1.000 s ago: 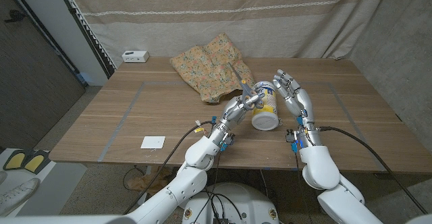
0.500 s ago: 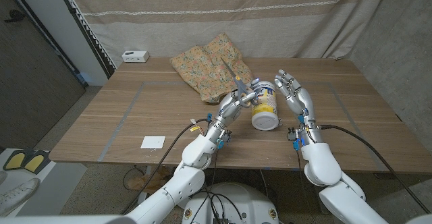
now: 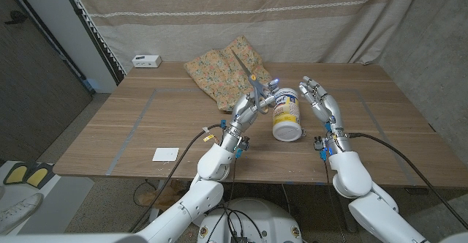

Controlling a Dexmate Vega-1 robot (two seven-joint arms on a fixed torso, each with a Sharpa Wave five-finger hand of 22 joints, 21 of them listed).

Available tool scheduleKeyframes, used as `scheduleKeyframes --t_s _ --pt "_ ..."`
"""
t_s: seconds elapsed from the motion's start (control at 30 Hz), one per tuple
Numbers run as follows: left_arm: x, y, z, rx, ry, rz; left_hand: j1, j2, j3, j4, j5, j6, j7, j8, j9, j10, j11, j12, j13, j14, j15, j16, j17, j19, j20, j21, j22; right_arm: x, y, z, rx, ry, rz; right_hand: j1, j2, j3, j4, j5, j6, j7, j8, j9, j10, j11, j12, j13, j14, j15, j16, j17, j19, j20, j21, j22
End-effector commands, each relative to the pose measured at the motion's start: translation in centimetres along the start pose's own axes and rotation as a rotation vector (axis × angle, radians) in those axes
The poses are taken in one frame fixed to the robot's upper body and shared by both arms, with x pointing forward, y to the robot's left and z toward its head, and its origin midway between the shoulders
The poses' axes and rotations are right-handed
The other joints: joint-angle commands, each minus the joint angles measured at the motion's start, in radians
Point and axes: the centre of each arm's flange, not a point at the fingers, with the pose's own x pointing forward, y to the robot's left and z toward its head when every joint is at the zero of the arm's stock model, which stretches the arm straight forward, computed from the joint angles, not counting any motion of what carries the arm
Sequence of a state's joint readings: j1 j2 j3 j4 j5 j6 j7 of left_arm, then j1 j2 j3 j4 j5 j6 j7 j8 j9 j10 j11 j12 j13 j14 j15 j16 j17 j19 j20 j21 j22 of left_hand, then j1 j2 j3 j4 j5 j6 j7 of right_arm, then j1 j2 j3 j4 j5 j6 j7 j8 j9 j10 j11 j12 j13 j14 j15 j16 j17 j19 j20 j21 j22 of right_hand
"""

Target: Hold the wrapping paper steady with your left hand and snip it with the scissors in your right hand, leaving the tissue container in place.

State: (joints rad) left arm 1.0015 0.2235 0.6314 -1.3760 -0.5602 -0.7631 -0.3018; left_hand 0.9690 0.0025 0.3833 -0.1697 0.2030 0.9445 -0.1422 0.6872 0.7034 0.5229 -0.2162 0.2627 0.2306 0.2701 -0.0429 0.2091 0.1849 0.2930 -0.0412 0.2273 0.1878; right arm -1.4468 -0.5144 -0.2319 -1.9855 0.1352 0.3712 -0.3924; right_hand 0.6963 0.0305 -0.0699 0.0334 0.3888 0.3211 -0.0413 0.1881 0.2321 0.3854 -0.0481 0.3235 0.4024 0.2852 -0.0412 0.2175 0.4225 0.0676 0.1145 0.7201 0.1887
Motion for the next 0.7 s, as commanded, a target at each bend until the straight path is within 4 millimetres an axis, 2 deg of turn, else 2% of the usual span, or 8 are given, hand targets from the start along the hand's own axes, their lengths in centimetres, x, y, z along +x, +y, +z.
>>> scheduleKeyframes --t_s 0.03,0.13,0.2,0.23,0.3,0.4,0.6,0.7 --pt "-0.2 0.9 1.8 0.026 -0.18 0.022 0.006 -0.016 0.013 0.004 -0.008 -0.021 -0.017 0.03 0.053 0.009 0.0 0.0 0.009 0.019 -0.17 -0.003 0.006 0.013 -0.128 0.006 0.003 0.8 -1.2 0.4 -0.055 0.01 -0.003 -0.006 0.005 -0.005 0.0 0.01 -0.01 -0.001 0.008 0.002 -0.004 -0.001 -0.004 -0.001 -0.001 -0.025 -0.001 0.002 -0.006 0.002 -0.003 0.002" --pt "-0.4 1.3 1.5 0.008 -0.197 0.036 0.007 -0.022 0.023 0.012 -0.017 -0.032 -0.031 0.066 0.098 0.071 0.0 0.017 0.016 0.073 -0.171 0.012 0.01 0.021 -0.128 0.008 0.004 1.0 -0.9 0.1 -0.051 0.019 -0.003 -0.006 0.006 -0.005 -0.001 0.011 -0.011 -0.001 0.009 0.002 -0.004 -0.004 -0.004 -0.001 -0.001 -0.025 -0.001 0.001 -0.008 0.002 -0.004 0.002" --pt "-0.5 1.5 1.2 -0.005 -0.198 0.038 0.017 -0.033 0.041 0.011 -0.025 -0.029 -0.042 0.061 0.066 0.172 0.0 0.036 0.011 0.127 -0.175 0.019 0.009 0.035 -0.13 0.011 0.004 1.0 -0.6 0.1 -0.051 0.023 0.0 -0.005 0.007 -0.005 -0.001 0.012 -0.012 0.0 0.009 0.001 -0.007 -0.006 -0.005 -0.002 -0.002 -0.024 -0.001 0.0 -0.008 0.003 -0.005 0.002" --pt "-0.5 1.5 1.1 -0.013 -0.2 0.043 0.019 -0.034 0.044 0.011 -0.025 -0.029 -0.045 0.062 0.065 0.182 0.0 0.037 0.01 0.131 -0.175 0.018 0.009 0.037 -0.135 0.011 0.004 1.0 -0.5 0.1 -0.052 0.023 0.003 -0.005 0.008 -0.005 -0.002 0.013 -0.013 0.0 0.009 0.001 -0.007 -0.005 -0.005 -0.002 -0.003 -0.024 -0.001 -0.001 -0.009 0.003 -0.006 0.002" --pt "-0.6 1.5 1.0 -0.017 -0.202 0.04 0.027 -0.042 0.064 0.013 -0.023 -0.019 -0.041 0.065 0.043 0.274 0.002 0.045 -0.004 0.185 -0.178 0.025 0.01 0.052 -0.147 0.014 0.004 1.1 -0.3 0.1 -0.054 0.022 0.009 -0.005 0.009 -0.005 -0.003 0.013 -0.015 -0.001 0.009 0.001 -0.008 -0.004 -0.006 -0.002 -0.002 -0.023 -0.001 -0.002 -0.009 0.004 -0.007 0.002" --pt "-0.9 1.6 1.2 -0.011 -0.207 0.053 0.034 -0.048 0.085 0.014 -0.023 -0.018 -0.04 0.075 0.035 0.336 -0.002 0.053 0.003 0.231 -0.179 0.029 0.014 0.052 -0.143 0.011 0.005 1.2 -0.1 0.1 -0.046 0.024 0.006 -0.004 0.01 -0.006 -0.004 0.015 -0.018 -0.002 0.009 0.0 -0.009 -0.007 -0.006 -0.003 -0.003 -0.024 -0.001 -0.003 -0.009 0.003 -0.007 0.002" --pt "-1.3 1.5 1.5 -0.004 -0.207 0.067 0.031 -0.049 0.11 0.02 -0.025 -0.029 -0.052 0.084 0.023 0.363 -0.001 0.089 0.06 0.296 -0.181 0.037 0.036 0.042 -0.123 0.005 0.006 1.0 0.1 0.1 -0.048 0.02 0.008 -0.003 0.011 -0.006 -0.005 0.016 -0.021 0.0 0.01 0.0 -0.01 -0.008 -0.007 -0.004 -0.004 -0.024 -0.001 -0.005 -0.01 0.006 -0.01 0.002" --pt "-1.5 1.3 1.6 0.001 -0.203 0.069 0.006 -0.041 0.144 0.036 -0.011 -0.121 -0.068 0.097 0.087 0.322 -0.001 0.14 0.162 0.317 -0.179 0.032 0.081 0.022 -0.067 0.003 0.016 0.8 0.1 0.0 -0.045 0.023 0.012 -0.003 0.011 -0.006 -0.006 0.017 -0.022 -0.002 0.01 -0.001 -0.011 -0.008 -0.007 -0.005 -0.006 -0.023 -0.002 -0.005 -0.011 0.007 -0.011 0.002"
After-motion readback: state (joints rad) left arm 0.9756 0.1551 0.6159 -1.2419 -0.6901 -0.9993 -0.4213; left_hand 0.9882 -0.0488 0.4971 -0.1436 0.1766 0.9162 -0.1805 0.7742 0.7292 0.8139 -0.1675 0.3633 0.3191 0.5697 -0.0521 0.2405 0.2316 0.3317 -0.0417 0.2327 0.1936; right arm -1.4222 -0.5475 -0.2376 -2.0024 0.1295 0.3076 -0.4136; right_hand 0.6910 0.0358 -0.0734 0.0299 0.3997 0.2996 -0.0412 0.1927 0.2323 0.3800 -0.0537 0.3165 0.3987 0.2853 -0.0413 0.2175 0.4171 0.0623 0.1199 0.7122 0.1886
